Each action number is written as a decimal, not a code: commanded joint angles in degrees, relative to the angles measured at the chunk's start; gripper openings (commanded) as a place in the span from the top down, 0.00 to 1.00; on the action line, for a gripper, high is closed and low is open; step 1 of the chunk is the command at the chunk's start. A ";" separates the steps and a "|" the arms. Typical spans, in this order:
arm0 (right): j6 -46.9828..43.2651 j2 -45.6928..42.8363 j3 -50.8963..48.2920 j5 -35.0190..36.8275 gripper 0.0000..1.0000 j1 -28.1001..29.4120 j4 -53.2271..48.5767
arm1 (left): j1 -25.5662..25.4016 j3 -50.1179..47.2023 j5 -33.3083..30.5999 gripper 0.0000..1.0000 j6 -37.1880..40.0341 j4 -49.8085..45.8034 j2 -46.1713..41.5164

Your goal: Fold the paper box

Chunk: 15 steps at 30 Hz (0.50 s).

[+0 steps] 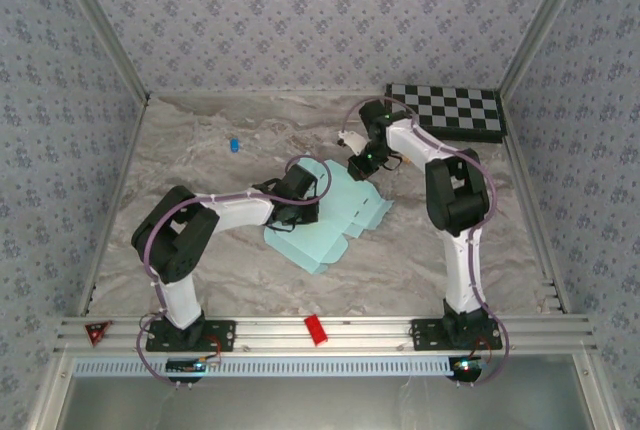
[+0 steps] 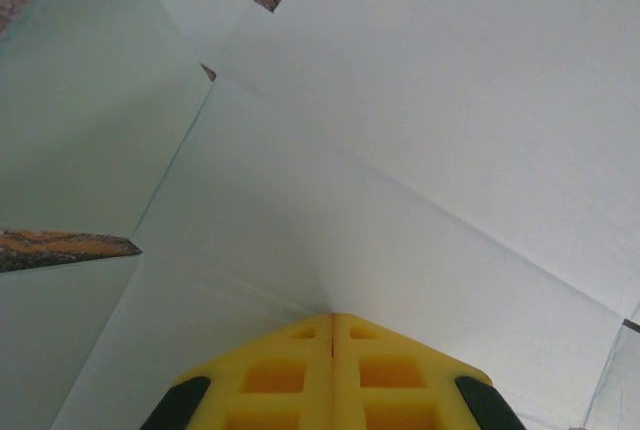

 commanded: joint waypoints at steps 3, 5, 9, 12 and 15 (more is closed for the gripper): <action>-2.62 -6.47 -3.55 8.56 0.99 0.96 6.29 | -0.50 -1.47 0.81 0.89 -0.07 -2.50 -2.66; -3.90 -7.99 -4.81 10.76 1.00 1.34 7.97 | -0.34 -1.88 -0.12 0.84 -0.02 -2.77 -4.49; -6.62 -10.79 -7.08 15.07 1.00 2.22 11.31 | 0.85 -4.21 -0.88 0.72 -0.33 -2.68 -8.08; -7.40 -12.78 -8.85 18.24 1.00 3.04 14.76 | 2.28 -6.99 -0.81 0.71 -0.77 -2.26 -9.72; -8.17 -14.58 -10.33 20.50 1.00 4.00 17.26 | 3.56 -10.39 0.75 0.71 -1.25 -0.60 -10.37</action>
